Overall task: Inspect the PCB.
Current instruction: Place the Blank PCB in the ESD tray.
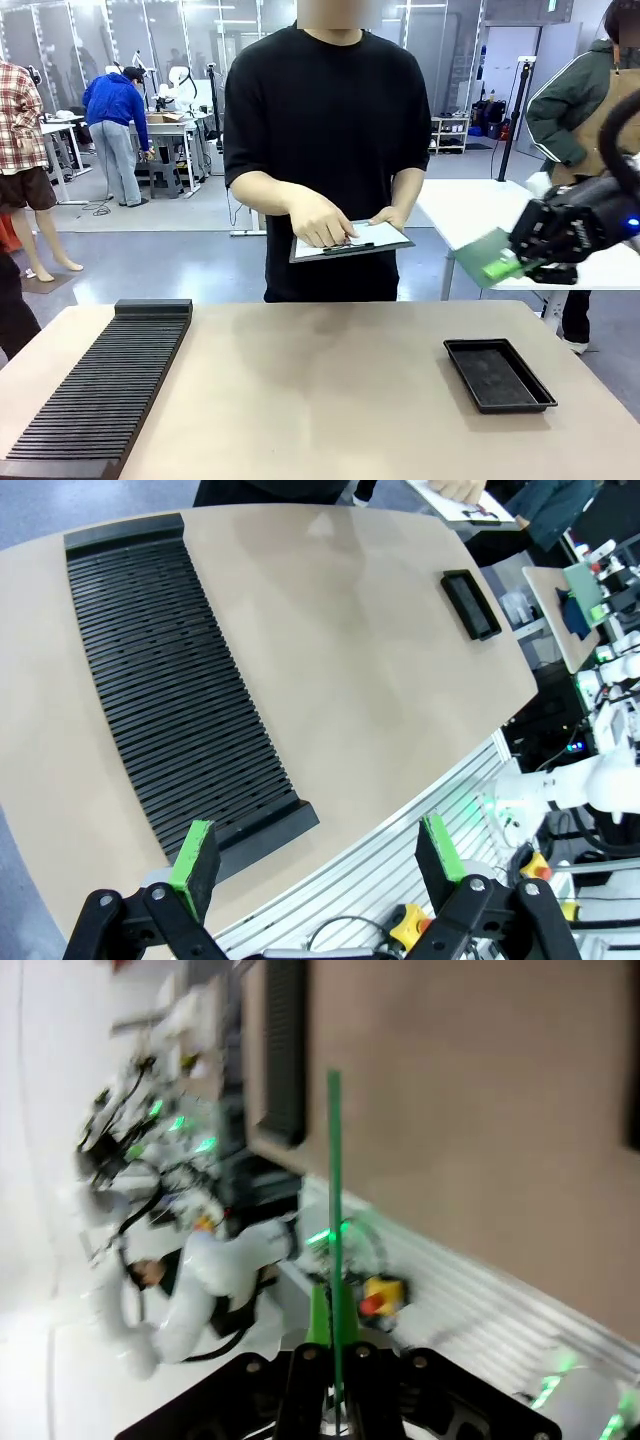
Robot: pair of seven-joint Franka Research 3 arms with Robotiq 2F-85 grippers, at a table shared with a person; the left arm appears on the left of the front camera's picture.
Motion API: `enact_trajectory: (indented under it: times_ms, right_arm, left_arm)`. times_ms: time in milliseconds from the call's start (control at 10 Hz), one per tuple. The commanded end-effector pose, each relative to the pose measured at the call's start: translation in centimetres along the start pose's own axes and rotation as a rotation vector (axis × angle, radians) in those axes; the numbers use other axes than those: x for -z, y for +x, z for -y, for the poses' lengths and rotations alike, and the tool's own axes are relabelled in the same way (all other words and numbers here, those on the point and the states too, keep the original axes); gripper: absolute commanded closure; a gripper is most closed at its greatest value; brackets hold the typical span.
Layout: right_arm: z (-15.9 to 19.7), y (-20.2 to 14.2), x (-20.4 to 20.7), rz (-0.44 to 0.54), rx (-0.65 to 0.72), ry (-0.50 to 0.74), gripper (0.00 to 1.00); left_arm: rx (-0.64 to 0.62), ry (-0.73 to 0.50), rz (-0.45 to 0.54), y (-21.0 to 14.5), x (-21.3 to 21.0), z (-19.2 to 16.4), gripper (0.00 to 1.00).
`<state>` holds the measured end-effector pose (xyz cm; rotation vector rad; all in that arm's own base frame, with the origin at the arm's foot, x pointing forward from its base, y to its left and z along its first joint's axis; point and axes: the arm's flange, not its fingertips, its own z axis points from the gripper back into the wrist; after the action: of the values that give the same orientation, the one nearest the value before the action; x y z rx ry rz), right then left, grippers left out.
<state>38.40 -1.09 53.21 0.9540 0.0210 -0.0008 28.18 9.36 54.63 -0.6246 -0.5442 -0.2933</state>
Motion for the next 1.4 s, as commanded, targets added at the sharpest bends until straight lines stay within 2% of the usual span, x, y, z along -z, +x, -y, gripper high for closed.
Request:
enact_trajectory:
  times_ms: [0, 100, 200, 400, 600, 700, 800, 1300]
  right_arm:
    - [3.3, 0.0, 1.5, 0.061, -0.074, -0.167, 0.97]
    - [4.9, 0.2, 2.2, 0.068, -0.131, -0.274, 0.97]
    - [6.1, 0.6, 2.6, 0.069, -0.168, -0.277, 0.97]
    - [8.8, 1.9, 3.7, 0.114, -0.119, -0.334, 0.97]
    - [9.3, 2.4, 5.2, 0.12, -0.11, -0.34, 0.97]
    - [9.4, 2.4, 5.6, 0.069, -0.073, -0.349, 0.97]
    - [9.5, 2.0, 4.6, 0.102, -0.116, -0.342, 0.97]
    - [9.8, 2.1, 4.6, 0.101, -0.107, -0.334, 0.97]
  left_arm:
    - [-0.011, 0.028, -0.011, 0.2, -0.2, 0.1, 0.0]
    - [-0.011, 0.028, -0.011, 0.2, -0.2, 0.1, 0.0]
    - [-0.011, 0.028, -0.011, 0.2, -0.2, 0.1, 0.0]
    - [-0.011, 0.028, -0.011, 0.2, -0.2, 0.1, 0.0]
    - [-0.011, 0.028, -0.011, 0.2, -0.2, 0.1, 0.0]
    - [-0.011, 0.028, -0.011, 0.2, -0.2, 0.1, 0.0]
    - [-0.011, 0.028, -0.011, 0.2, -0.2, 0.1, 0.0]
    - [-0.011, 0.028, -0.011, 0.2, -0.2, 0.1, 0.0]
